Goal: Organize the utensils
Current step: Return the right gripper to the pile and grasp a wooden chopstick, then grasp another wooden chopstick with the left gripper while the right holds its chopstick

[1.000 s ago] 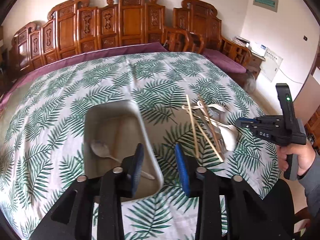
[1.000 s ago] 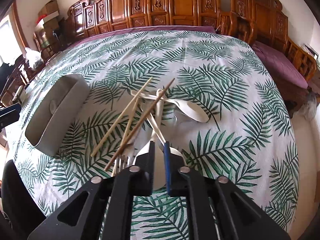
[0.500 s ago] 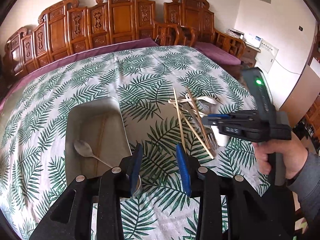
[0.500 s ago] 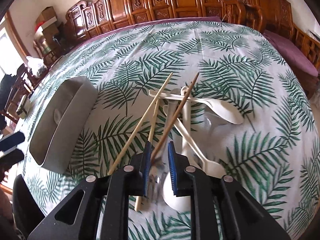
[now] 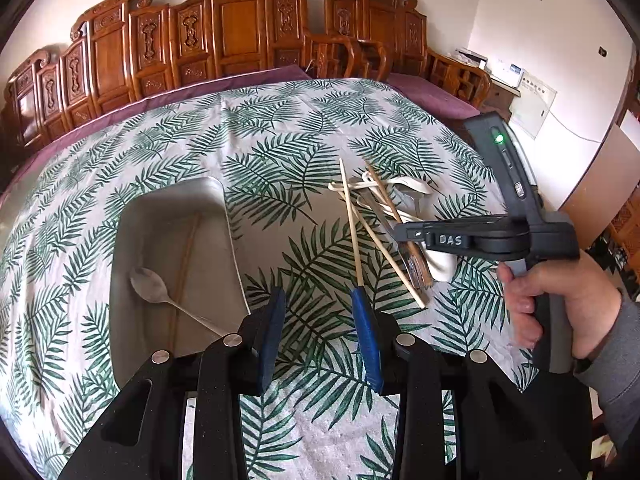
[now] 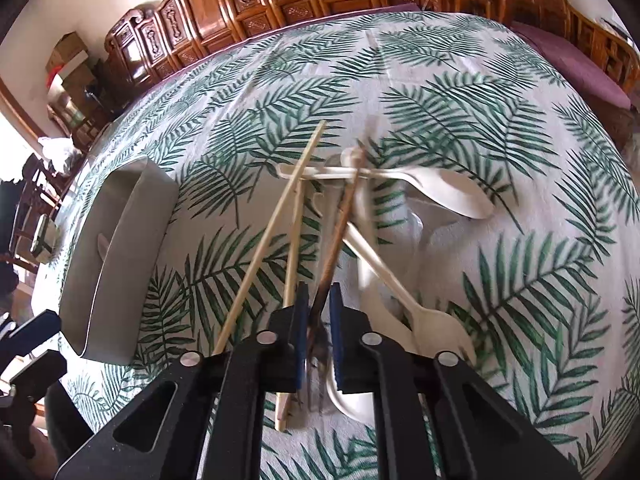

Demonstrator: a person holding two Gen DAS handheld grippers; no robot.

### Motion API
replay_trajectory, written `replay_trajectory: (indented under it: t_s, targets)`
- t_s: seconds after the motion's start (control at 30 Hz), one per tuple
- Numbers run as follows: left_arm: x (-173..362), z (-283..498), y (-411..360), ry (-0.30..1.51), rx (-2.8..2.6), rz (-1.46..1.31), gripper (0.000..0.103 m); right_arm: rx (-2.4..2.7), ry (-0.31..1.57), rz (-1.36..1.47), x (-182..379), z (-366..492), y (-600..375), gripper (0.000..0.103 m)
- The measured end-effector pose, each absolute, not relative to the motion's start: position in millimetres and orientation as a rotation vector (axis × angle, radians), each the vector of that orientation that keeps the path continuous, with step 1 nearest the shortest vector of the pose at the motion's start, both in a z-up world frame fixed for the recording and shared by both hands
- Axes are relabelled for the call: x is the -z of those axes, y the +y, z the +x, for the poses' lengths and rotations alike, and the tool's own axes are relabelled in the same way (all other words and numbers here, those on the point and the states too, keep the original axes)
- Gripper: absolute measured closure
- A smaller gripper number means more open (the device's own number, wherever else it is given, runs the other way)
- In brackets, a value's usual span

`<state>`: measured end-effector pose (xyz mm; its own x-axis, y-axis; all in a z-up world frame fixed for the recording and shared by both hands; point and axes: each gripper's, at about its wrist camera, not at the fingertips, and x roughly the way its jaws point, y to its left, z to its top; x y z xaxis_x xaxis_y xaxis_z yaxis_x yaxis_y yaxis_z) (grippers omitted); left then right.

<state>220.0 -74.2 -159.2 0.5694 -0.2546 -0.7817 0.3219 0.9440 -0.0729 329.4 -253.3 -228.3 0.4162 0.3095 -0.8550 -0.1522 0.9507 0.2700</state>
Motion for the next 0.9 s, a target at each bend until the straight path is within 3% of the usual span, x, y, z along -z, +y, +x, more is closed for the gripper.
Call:
replay_trajectory:
  t_s: [0.5,0.9]
  targets:
    - [179,240,-109,0.940,0.345,0.092,0.070,-0.319,1.011,0.102,180,271,-288,0.097]
    - [207,273,-136,1.001,0.321,0.119,0.070,-0.313,0.988,0.072,181,266,-304,0.097]
